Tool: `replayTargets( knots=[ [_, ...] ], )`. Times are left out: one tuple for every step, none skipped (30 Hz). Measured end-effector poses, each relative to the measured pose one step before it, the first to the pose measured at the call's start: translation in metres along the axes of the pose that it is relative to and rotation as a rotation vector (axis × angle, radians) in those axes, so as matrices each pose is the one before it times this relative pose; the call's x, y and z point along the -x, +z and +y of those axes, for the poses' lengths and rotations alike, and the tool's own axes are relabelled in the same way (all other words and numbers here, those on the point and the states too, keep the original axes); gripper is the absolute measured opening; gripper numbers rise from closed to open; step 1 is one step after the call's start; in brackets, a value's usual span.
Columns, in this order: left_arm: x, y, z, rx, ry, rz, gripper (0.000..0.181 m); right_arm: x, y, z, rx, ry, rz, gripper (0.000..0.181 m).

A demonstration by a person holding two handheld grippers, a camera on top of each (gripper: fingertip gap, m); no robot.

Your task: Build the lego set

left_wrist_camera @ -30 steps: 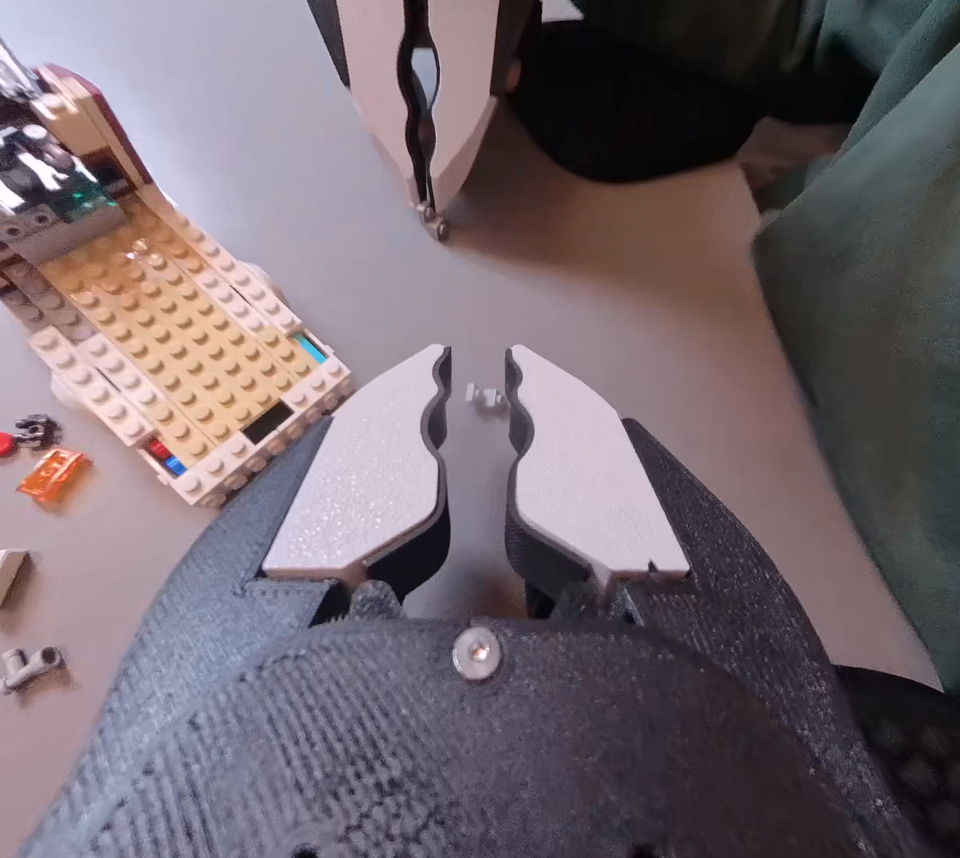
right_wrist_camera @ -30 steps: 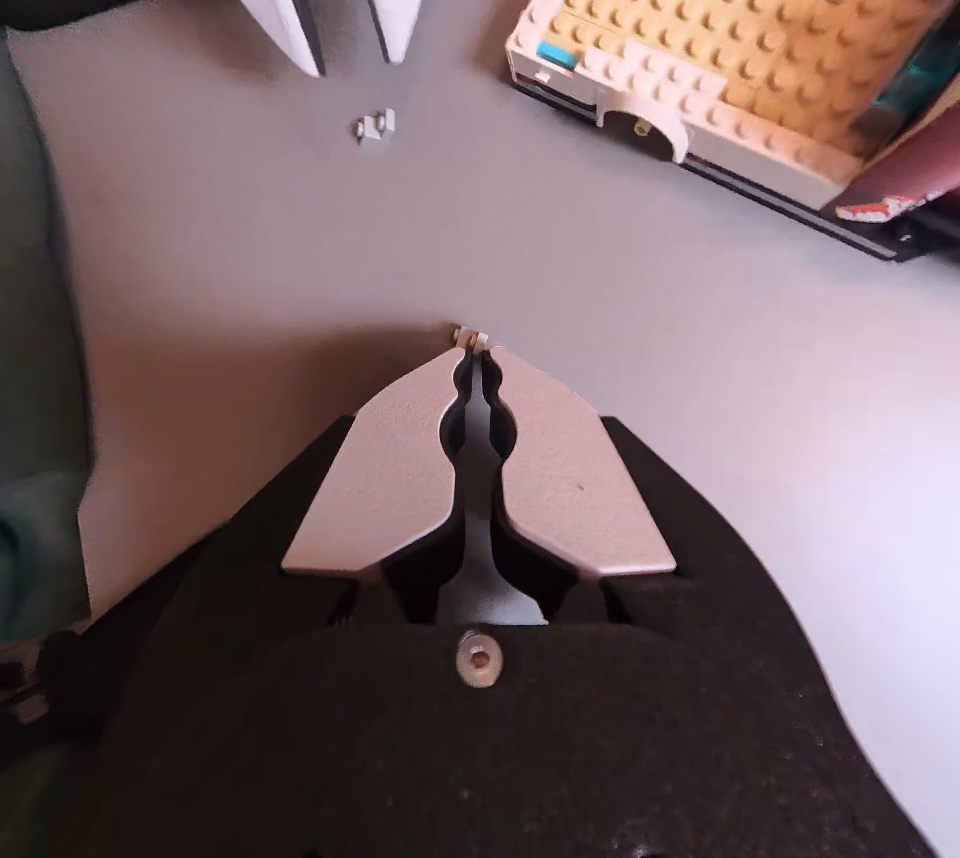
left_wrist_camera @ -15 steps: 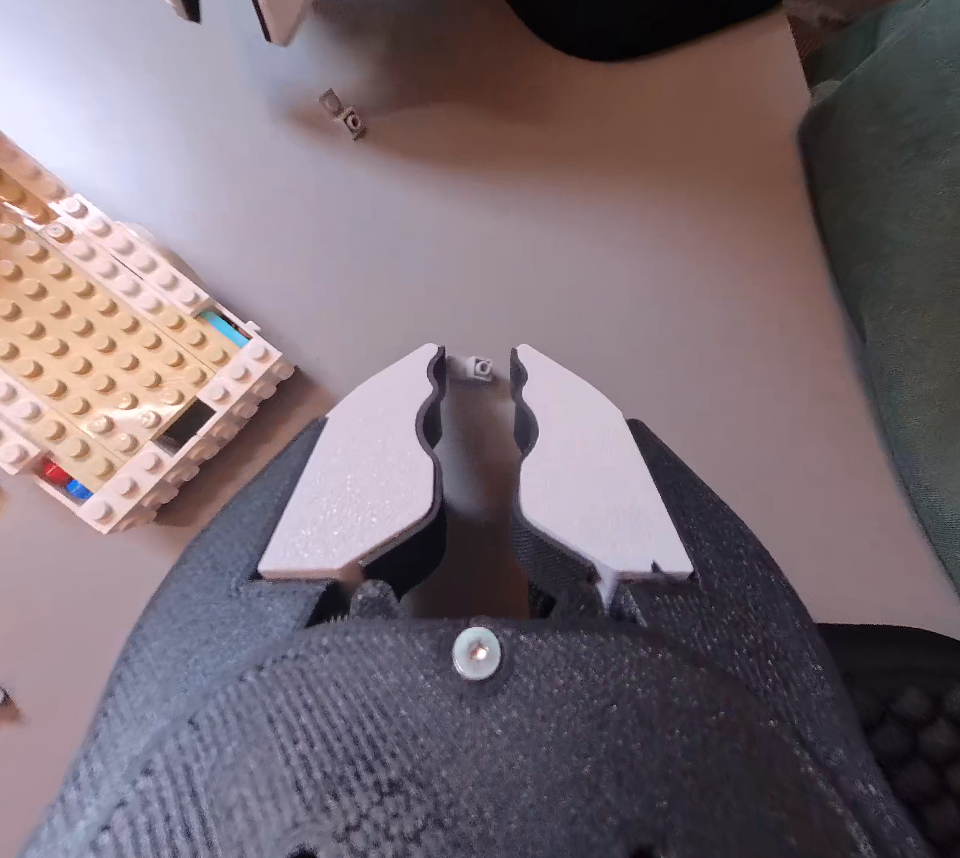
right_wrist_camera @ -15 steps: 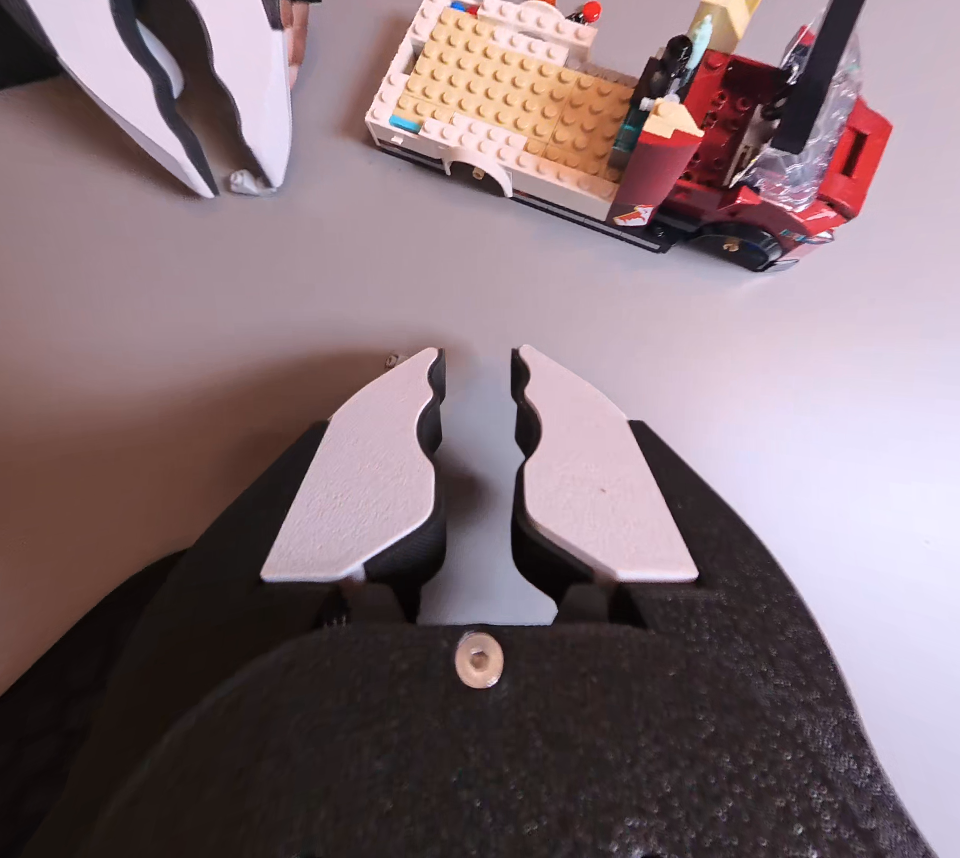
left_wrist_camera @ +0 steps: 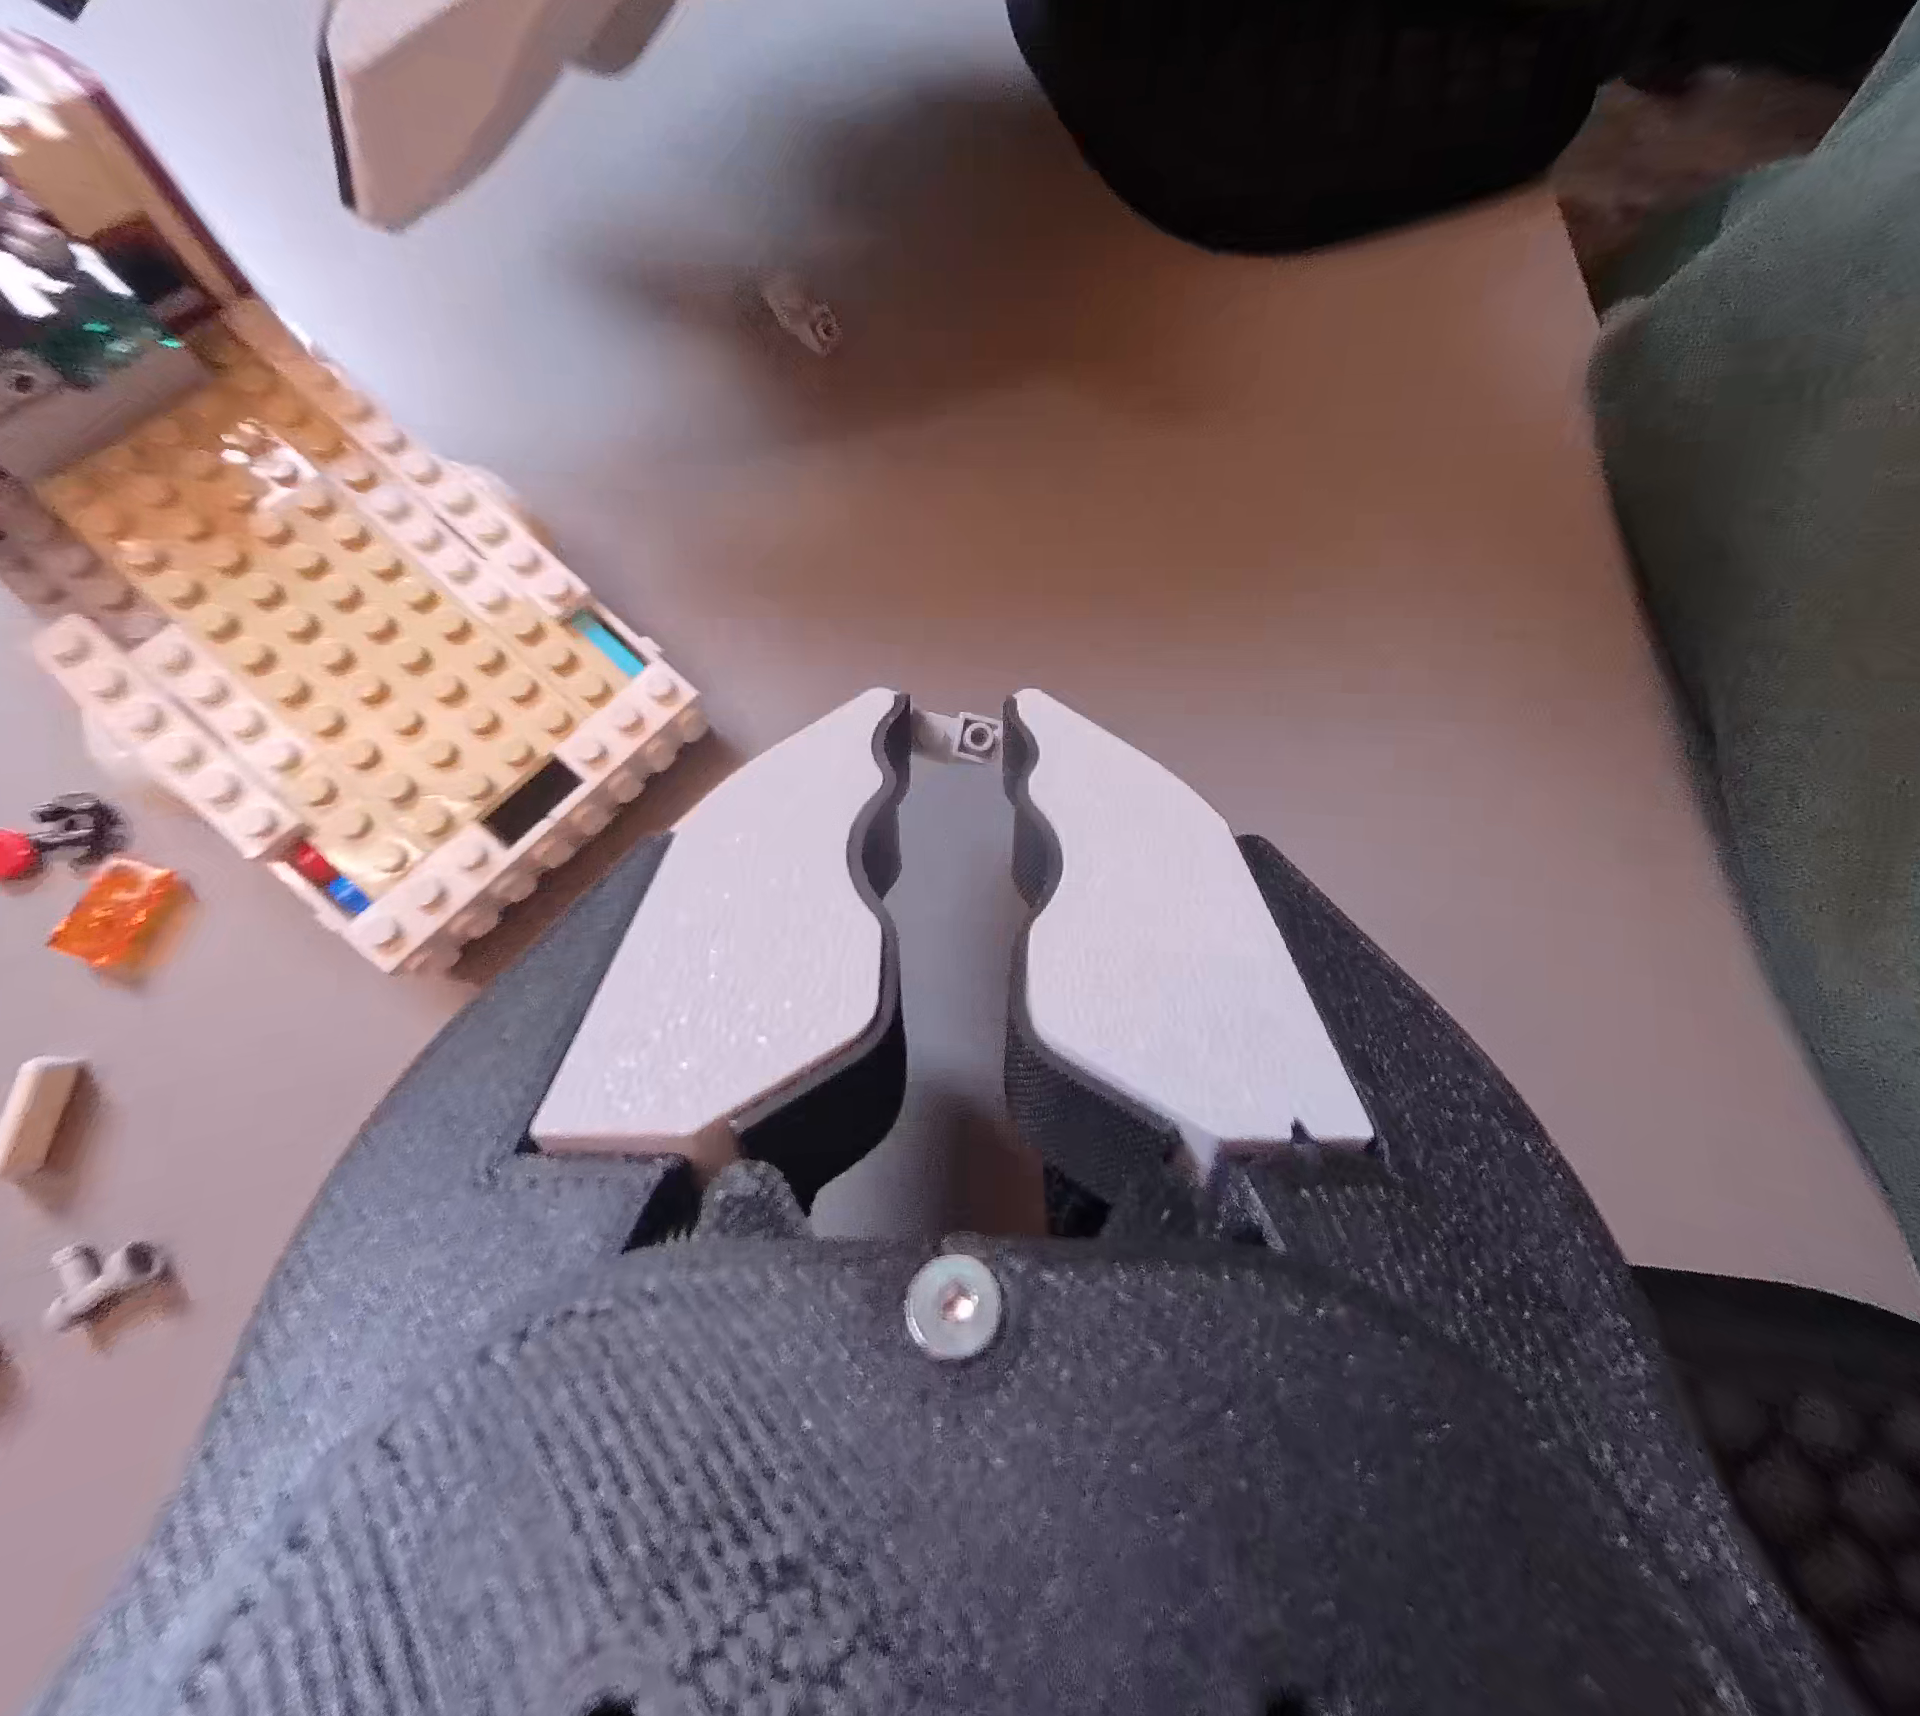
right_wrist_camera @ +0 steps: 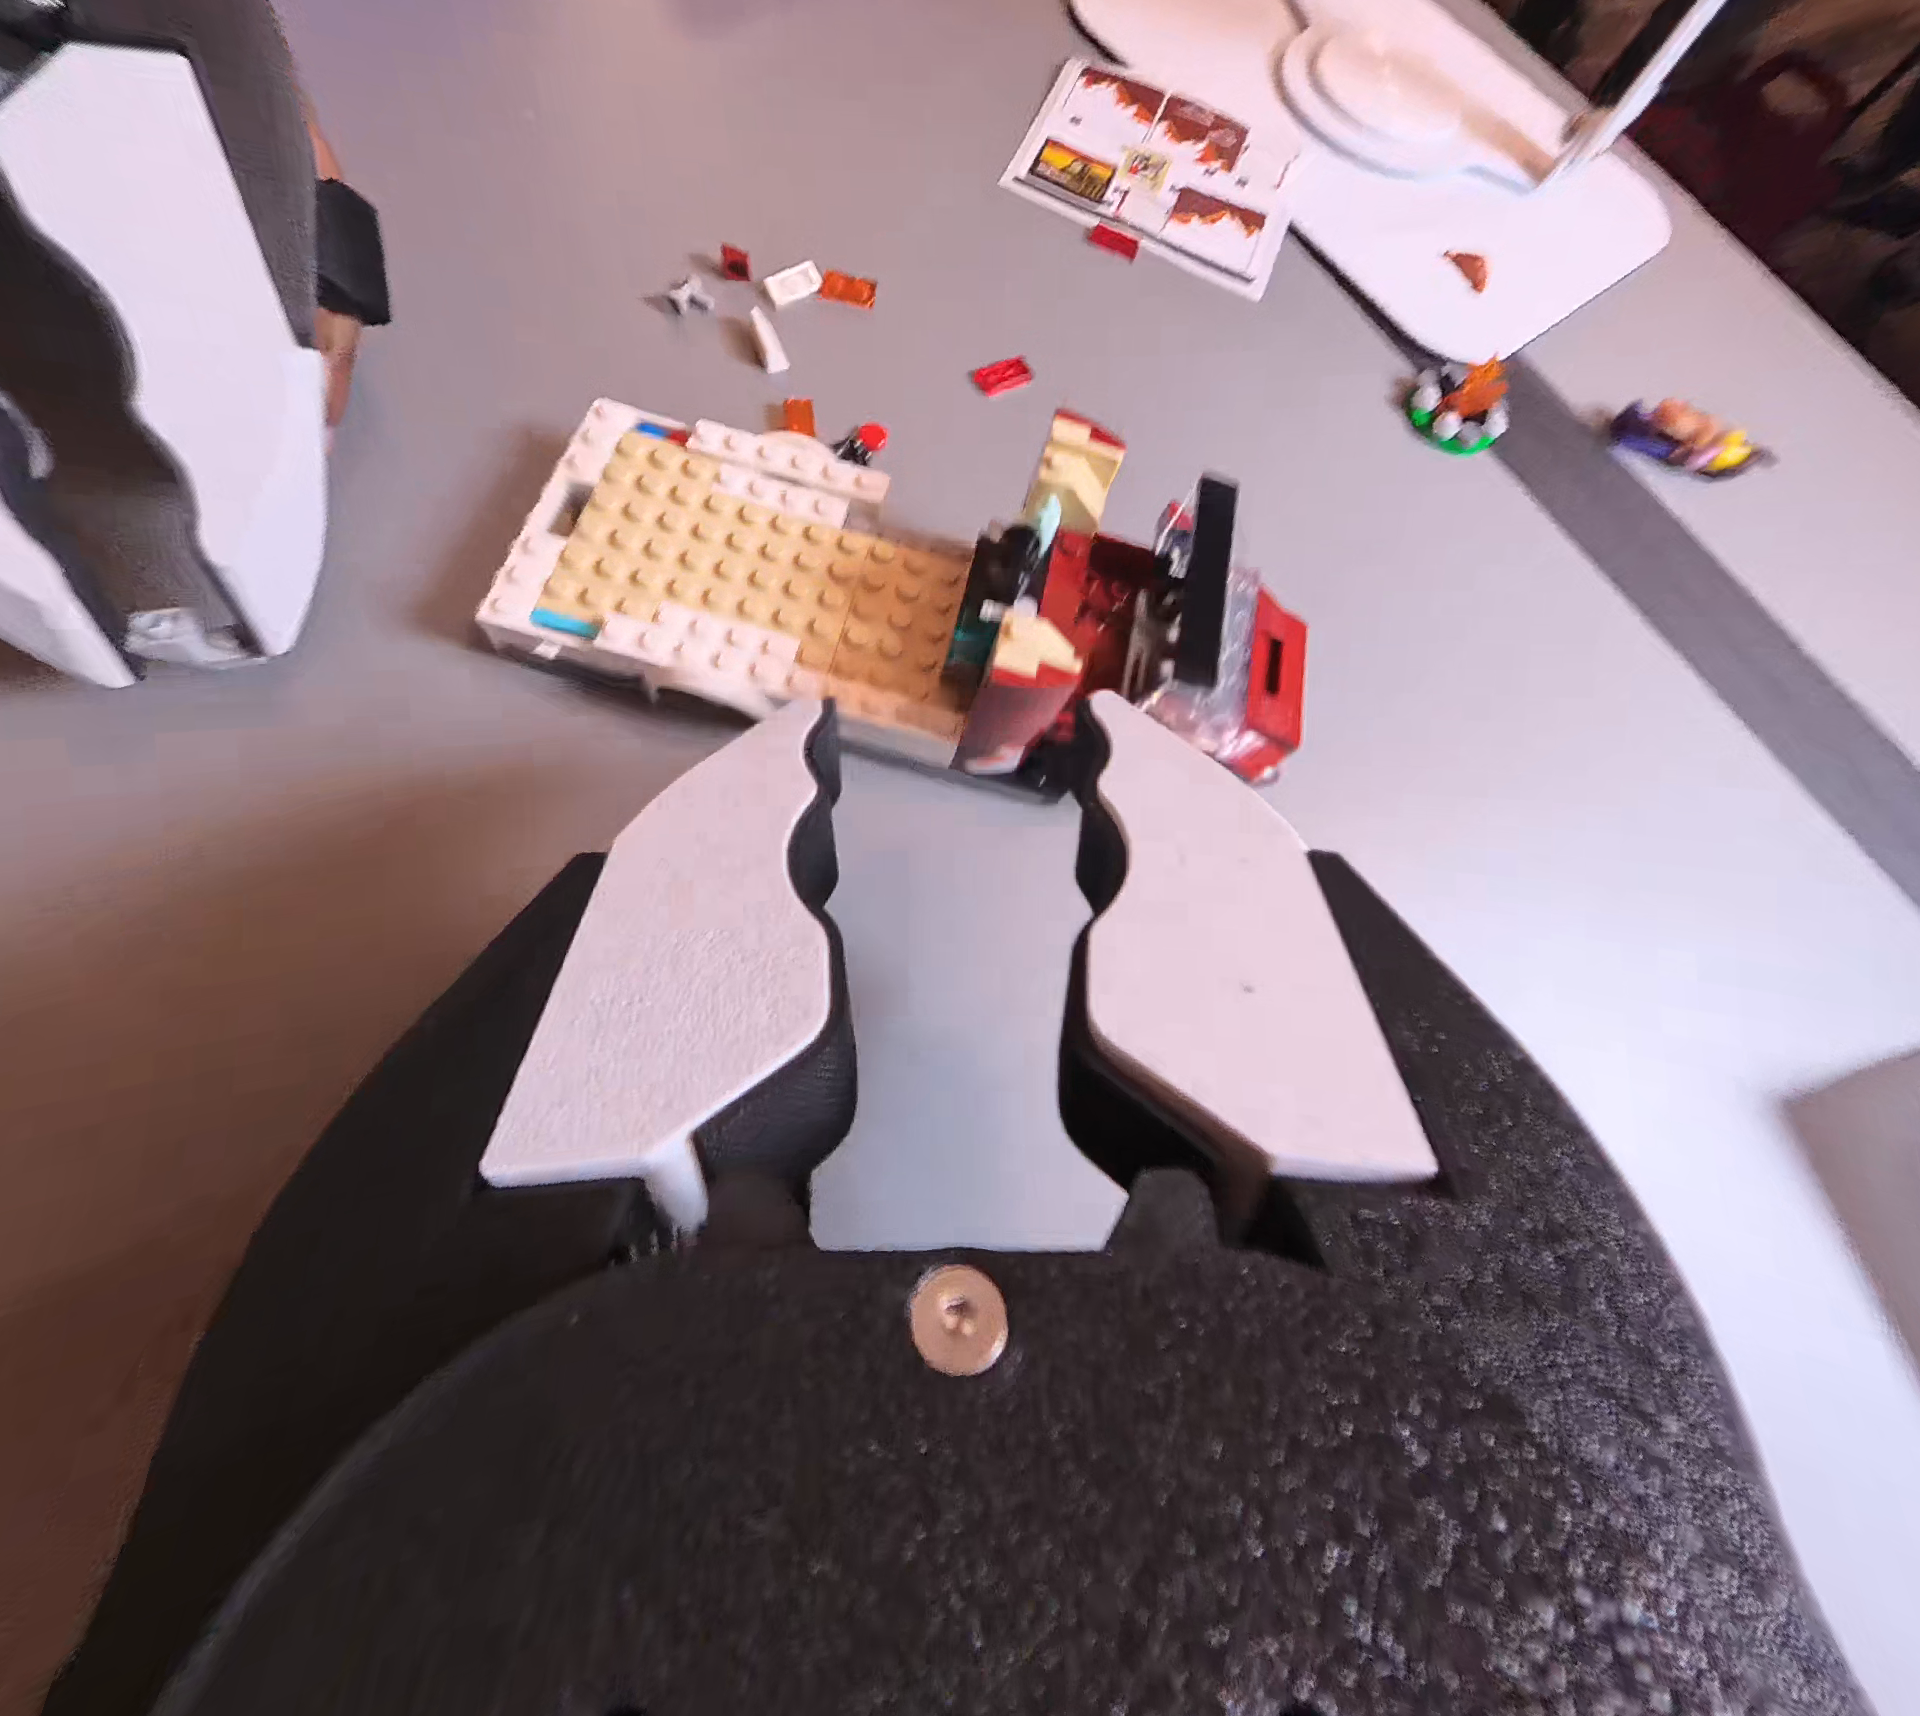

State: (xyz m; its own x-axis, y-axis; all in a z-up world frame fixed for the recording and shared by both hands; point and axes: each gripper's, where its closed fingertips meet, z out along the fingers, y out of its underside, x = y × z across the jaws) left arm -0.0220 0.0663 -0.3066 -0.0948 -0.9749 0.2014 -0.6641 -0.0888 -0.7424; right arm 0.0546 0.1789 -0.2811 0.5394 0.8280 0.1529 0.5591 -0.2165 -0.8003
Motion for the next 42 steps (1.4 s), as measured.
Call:
replayTargets(
  knots=[
    [0.00326, -0.00452, -0.00353, -0.0242, -0.0093, -0.0095, 0.017, -0.00307, 0.00506, -0.00669, 0.0008, -0.0294, 0.0341, 0.047],
    [0.00334, -0.00469, -0.00322, -0.0221, -0.0099, -0.0107, 0.017, -0.00267, 0.00555, -0.00568, 0.0102, -0.0272, 0.0273, 0.052],
    [0.00335, -0.00484, -0.00306, -0.0209, -0.0094, -0.0124, 0.017, -0.00288, 0.00584, -0.00407, 0.0185, -0.0182, 0.0208, 0.056],
    [0.00333, -0.00498, -0.00283, -0.0188, -0.0081, -0.0134, 0.017, -0.00331, 0.00586, -0.00293, 0.0191, -0.0072, 0.0180, 0.058],
    [0.00294, -0.00493, -0.00236, -0.0160, -0.0062, -0.0129, 0.017, -0.00366, 0.00540, -0.00157, 0.0197, -0.0023, 0.0139, 0.059],
    [0.00309, -0.00472, -0.00191, -0.0116, -0.0037, -0.0148, 0.017, -0.00428, 0.00483, -0.00084, 0.0182, -0.0013, 0.0143, 0.059],
    [0.00342, -0.00439, -0.00153, -0.0078, -0.0006, -0.0185, 0.017, -0.00441, 0.00395, -0.00047, 0.0137, -0.0035, 0.0134, 0.058],
    [0.00257, -0.00401, -0.00170, -0.0060, -0.0002, -0.0142, 0.017, -0.00321, 0.00322, 0.00068, 0.0174, -0.0050, 0.0054, 0.058],
    [0.00153, -0.00361, -0.00250, -0.0102, 0.0002, -0.0081, 0.017, -0.00233, 0.00293, 0.00189, 0.0247, -0.0021, 0.0002, 0.058],
    [0.00118, -0.00319, -0.00286, -0.0126, -0.0001, -0.0068, 0.017, -0.00025, 0.00252, 0.00164, 0.0222, 0.0050, -0.0136, 0.058],
    [0.00129, -0.00259, -0.00211, -0.0083, -0.0005, -0.0068, 0.017, 0.00041, 0.00150, 0.00052, 0.0167, 0.0181, -0.0170, 0.059],
    [0.00097, -0.00194, -0.00131, -0.0044, 0.0010, -0.0057, 0.017, -0.00071, -0.00003, -0.00046, 0.0098, 0.0226, -0.0075, 0.060],
    [0.00077, -0.00161, -0.00090, -0.0041, 0.0016, -0.0039, 0.017, -0.00061, -0.00140, -0.00051, 0.0074, 0.0171, -0.0045, 0.060],
    [0.00052, -0.00131, -0.00061, -0.0024, 0.0004, -0.0015, 0.017, 0.00028, -0.00151, 0.00180, 0.0204, 0.0126, -0.0088, 0.063],
    [0.00074, -0.00119, -0.00053, -0.0028, -0.0003, -0.0019, 0.017, 0.00011, -0.00005, 0.00435, 0.0364, 0.0093, -0.0081, 0.066],
    [0.00101, -0.00080, -0.00092, -0.0052, -0.0019, -0.0024, 0.017, -0.00079, 0.00137, 0.00448, 0.0339, 0.0049, -0.0031, 0.066],
    [0.00101, -0.00052, -0.00108, -0.0067, -0.0050, -0.0009, 0.017, 0.00042, 0.00240, 0.00365, 0.0260, 0.0063, -0.0097, 0.066],
    [0.00070, -0.00027, -0.00097, -0.0062, -0.0069, 0.0005, 0.017, 0.00041, 0.00271, 0.00221, 0.0165, 0.0094, -0.0099, 0.067],
    [0.00067, -0.00011, -0.00077, -0.0051, -0.0054, -0.0021, 0.017, 0.00011, 0.00170, -0.00027, -0.0013, 0.0007, -0.0052, 0.067],
    [0.00059, -0.00024, -0.00038, -0.0030, -0.0016, -0.0040, 0.017, 0.00024, 0.00063, -0.00075, -0.0062, -0.0075, -0.0052, 0.067],
    [0.00013, -0.00027, -0.00002, 0.0000, 0.0013, -0.0027, 0.017, 0.00043, -0.00005, -0.00011, -0.0026, -0.0098, -0.0067, 0.067],
    [0.00039, -0.00051, -0.00032, -0.0011, 0.0023, -0.0044, 0.017, 0.00133, -0.00032, -0.00002, -0.0030, -0.0157, -0.0100, 0.067],
    [0.00038, -0.00055, -0.00095, -0.0041, 0.0003, -0.0035, 0.017, 0.00321, -0.00064, -0.00025, -0.0073, -0.0230, -0.0161, 0.067],
    [0.00041, -0.00048, -0.00113, -0.0056, -0.0030, -0.0008, 0.017, 0.00515, -0.00075, -0.00067, -0.0096, -0.0244, -0.0204, 0.067],
    [0.00065, -0.00034, -0.00094, -0.0072, -0.0042, -0.0012, 0.017, 0.00649, -0.00084, -0.00100, -0.0098, -0.0264, -0.0206, 0.067],
    [0.00080, -0.00014, -0.00085, -0.0080, -0.0064, -0.0009, 0.017, 0.00712, -0.00088, -0.00102, -0.0056, -0.0223, -0.0177, 0.067],
    [0.00039, 0.00036, -0.00045, -0.0074, -0.0092, 0.0029, 0.017, 0.00823, -0.00133, -0.00084, -0.0011, -0.0230, -0.0162, 0.067],
    [-0.00006, 0.00049, -0.00052, -0.0086, -0.0096, 0.0056, 0.017, 0.00971, -0.00148, -0.00102, 0.0000, -0.0235, -0.0177, 0.067],
    [-0.00048, 0.00083, -0.00048, -0.0086, -0.0093, 0.0084, 0.017, 0.01036, -0.00131, -0.00138, -0.0028, -0.0202, -0.0159, 0.067],
    [-0.00076, 0.00092, -0.00040, -0.0082, -0.0101, 0.0102, 0.017, 0.01009, -0.00105, -0.00181, -0.0053, -0.0154, -0.0108, 0.067],
    [-0.00083, 0.00108, -0.00073, -0.0114, -0.0117, 0.0109, 0.017, 0.00901, -0.00080, -0.00169, -0.0042, -0.0126, -0.0073, 0.067],
    [-0.00093, 0.00106, -0.00114, -0.0151, -0.0158, 0.0136, 0.017, 0.00691, -0.00109, -0.00136, -0.0010, -0.0102, -0.0030, 0.067],
    [-0.00114, 0.00098, -0.00126, -0.0164, -0.0216, 0.0172, 0.017, 0.00405, -0.00247, -0.00217, -0.0075, -0.0097, 0.0068, 0.068],
    [-0.00144, 0.00087, -0.00113, -0.0162, -0.0237, 0.0204, 0.017, 0.00175, -0.00474, -0.00438, -0.0224, -0.0089, 0.0116, 0.068],
    [-0.00127, 0.00053, -0.00138, -0.0191, -0.0216, 0.0205, 0.017, 0.00147, -0.00690, -0.00669, -0.0377, -0.0057, 0.0050, 0.068],
    [-0.00227, 0.00035, -0.00135, -0.0191, -0.0184, 0.0262, 0.017, 0.00308, -0.00837, -0.00969, -0.0597, -0.0090, -0.0059, 0.066],
    [-0.00405, 0.00020, -0.00149, -0.0184, -0.0156, 0.0376, 0.017, 0.00545, -0.00893, -0.01240, -0.0829, -0.0194, -0.0140, 0.062],
    [-0.00547, -0.00002, -0.00193, -0.0216, -0.0139, 0.0465, 0.017, 0.00827, -0.00798, -0.01278, -0.0894, -0.0294, -0.0222, 0.055],
    [-0.00490, 0.00002, -0.00224, -0.0224, -0.0130, 0.0426, 0.017, 0.01071, -0.00618, -0.01071, -0.0775, -0.0342, -0.0306, 0.047],
    [-0.00423, -0.00005, -0.00196, -0.0196, -0.0093, 0.0392, 0.017, 0.01072, -0.00404, -0.00805, -0.0602, -0.0341, -0.0269, 0.041],
    [-0.00445, 0.00012, -0.00127, -0.0155, -0.0057, 0.0398, 0.017, 0.00845, -0.00259, -0.00614, -0.0471, -0.0332, -0.0111, 0.037],
    [-0.00512, 0.00020, -0.00151, -0.0159, -0.0027, 0.0433, 0.017, 0.00584, -0.00163, -0.00458, -0.0369, -0.0322, 0.0020, 0.032]
  ],
)
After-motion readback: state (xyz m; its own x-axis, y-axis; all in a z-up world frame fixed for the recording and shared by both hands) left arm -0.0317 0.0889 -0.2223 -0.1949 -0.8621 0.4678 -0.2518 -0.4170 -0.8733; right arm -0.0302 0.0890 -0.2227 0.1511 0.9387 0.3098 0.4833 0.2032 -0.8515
